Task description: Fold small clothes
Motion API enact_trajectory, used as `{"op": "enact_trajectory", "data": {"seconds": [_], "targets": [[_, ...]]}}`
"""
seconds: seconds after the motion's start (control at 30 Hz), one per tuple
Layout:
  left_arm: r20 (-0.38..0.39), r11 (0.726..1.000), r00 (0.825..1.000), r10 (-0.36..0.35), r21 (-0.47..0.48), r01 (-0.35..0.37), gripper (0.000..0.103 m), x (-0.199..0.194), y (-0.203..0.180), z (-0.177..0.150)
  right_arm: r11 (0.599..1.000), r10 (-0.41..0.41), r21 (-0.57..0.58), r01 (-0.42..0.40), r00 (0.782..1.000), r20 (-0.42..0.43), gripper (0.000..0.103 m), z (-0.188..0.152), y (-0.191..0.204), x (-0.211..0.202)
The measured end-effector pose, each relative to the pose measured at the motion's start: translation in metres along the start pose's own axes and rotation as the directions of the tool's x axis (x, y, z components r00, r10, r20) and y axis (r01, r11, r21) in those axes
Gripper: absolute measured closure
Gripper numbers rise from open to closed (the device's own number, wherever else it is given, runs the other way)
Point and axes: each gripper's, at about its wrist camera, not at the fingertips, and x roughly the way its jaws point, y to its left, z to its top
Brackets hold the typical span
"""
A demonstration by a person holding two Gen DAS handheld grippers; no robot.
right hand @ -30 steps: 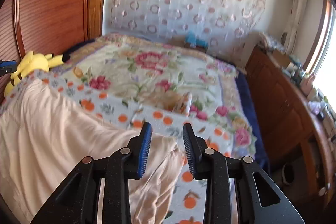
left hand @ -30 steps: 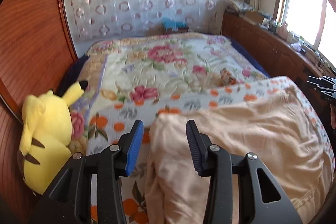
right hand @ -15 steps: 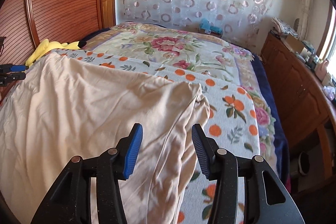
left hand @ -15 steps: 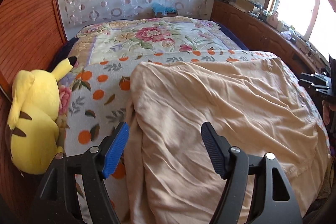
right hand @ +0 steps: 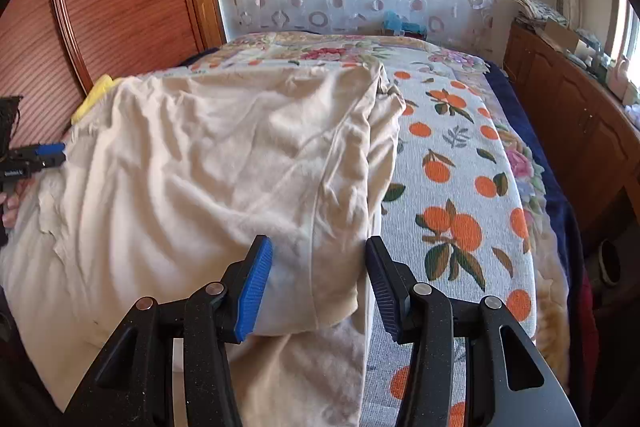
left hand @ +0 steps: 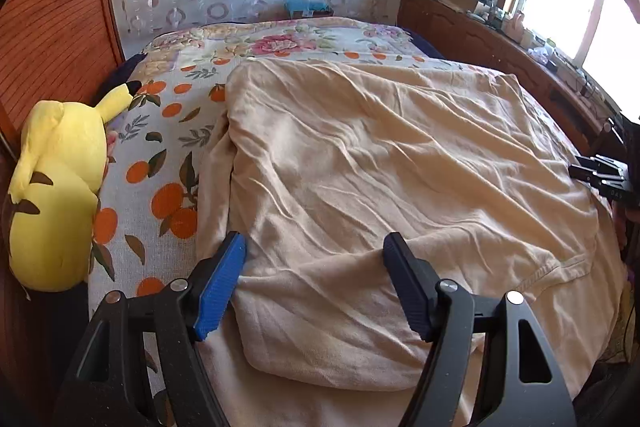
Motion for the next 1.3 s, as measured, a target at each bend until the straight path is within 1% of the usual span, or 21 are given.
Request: {"op": "enact_trajectory", "data": {"seconds": [0.03,0.07,0.13,0.17,0.2,0.27,0.5,0.57,0.67,0.77,0.83,0.9,0.93,1.0,1.07,1.17,1.23,1.3], "targets": [[-0.001,1.0,1.0,0.006,0.007,-0.006,0.031,0.0,-0.001,0.0,1.0,0.005,0.013,-0.005,1.0,-0.01,0.053,0.001,-0.003,0.0],[-0.002,1.0,1.0,0.011,0.012,-0.011,0.031,0.001,-0.001,0.0,1.0,0.013,0.026,-0.013,1.0,-0.002,0.053,0.002,-0.006,-0.003],[0.006,0.999,0.999,0.031,0.033,-0.032,0.03,0.002,-0.004,-0.002,1.0,0.002,0.028,-0.002,1.0,-0.01,0.052,0.002,-0.012,-0.001],[0.002,0.998,0.999,0.038,0.044,-0.038,0.025,0.004,-0.006,-0.002,1.0,-0.005,0.022,0.005,1.0,-0.013,0.052,0.003,-0.011,-0.001],[-0.002,0.997,0.999,0.045,0.06,-0.045,0.023,0.005,-0.009,-0.004,1.0,-0.013,0.015,0.014,1.0,-0.014,0.052,0.003,-0.01,-0.001],[-0.005,0.993,0.997,0.077,0.092,-0.076,0.021,0.007,-0.015,-0.005,1.0,-0.031,-0.004,0.031,0.999,-0.015,0.051,0.004,-0.007,0.001],[-0.001,0.993,0.996,0.085,0.082,-0.085,0.02,0.006,-0.015,-0.005,1.0,-0.026,-0.011,0.026,1.0,-0.014,0.049,0.008,-0.005,0.006],[-0.017,0.992,0.995,0.1,0.082,-0.098,0.02,0.003,-0.016,-0.007,1.0,-0.025,-0.012,0.025,1.0,-0.014,0.048,0.008,-0.001,0.014],[-0.044,0.993,0.992,0.117,0.034,-0.116,0.02,-0.009,-0.014,-0.012,1.0,-0.026,-0.015,0.025,1.0,-0.015,0.047,0.008,0.002,0.016],[-0.018,0.997,0.997,0.079,0.008,-0.079,0.02,-0.028,-0.01,-0.025,1.0,-0.024,-0.014,0.024,1.0,-0.015,0.047,0.008,0.002,0.017],[-0.002,0.997,0.997,0.074,-0.005,-0.074,0.022,-0.037,-0.007,-0.034,1.0,-0.025,-0.015,0.025,1.0,-0.016,0.046,0.008,0.003,0.017],[0.0,0.998,0.998,0.059,-0.038,-0.059,0.034,-0.04,-0.001,-0.041,1.0,-0.025,-0.015,0.025,1.0,-0.015,0.046,0.008,0.004,0.017],[-0.005,0.997,0.999,0.05,-0.055,-0.05,0.037,-0.039,0.001,-0.042,1.0,-0.025,-0.015,0.025,1.0,-0.015,0.046,0.008,0.003,0.016],[-0.022,0.995,0.999,0.025,-0.093,-0.027,0.05,-0.034,0.006,-0.045,1.0,-0.026,-0.016,0.026,1.0,-0.015,0.046,0.008,0.004,0.016],[-0.012,0.995,1.0,0.025,-0.097,-0.026,0.053,-0.033,0.006,-0.046,0.999,-0.027,-0.017,0.027,1.0,-0.015,0.046,0.008,0.004,0.017],[-0.013,0.994,0.999,0.035,-0.1,-0.036,0.053,-0.03,0.005,-0.042,0.999,-0.028,-0.018,0.028,0.999,-0.015,0.046,0.009,0.004,0.017],[-0.012,0.993,0.998,0.055,-0.101,-0.056,0.053,-0.029,0.005,-0.04,0.999,-0.028,-0.018,0.028,0.999,-0.015,0.046,0.009,0.004,0.017],[-0.007,0.994,0.998,0.067,-0.086,-0.067,0.053,-0.027,0.003,-0.039,0.999,-0.03,-0.02,0.03,0.999,-0.015,0.046,0.009,0.005,0.017]]}}
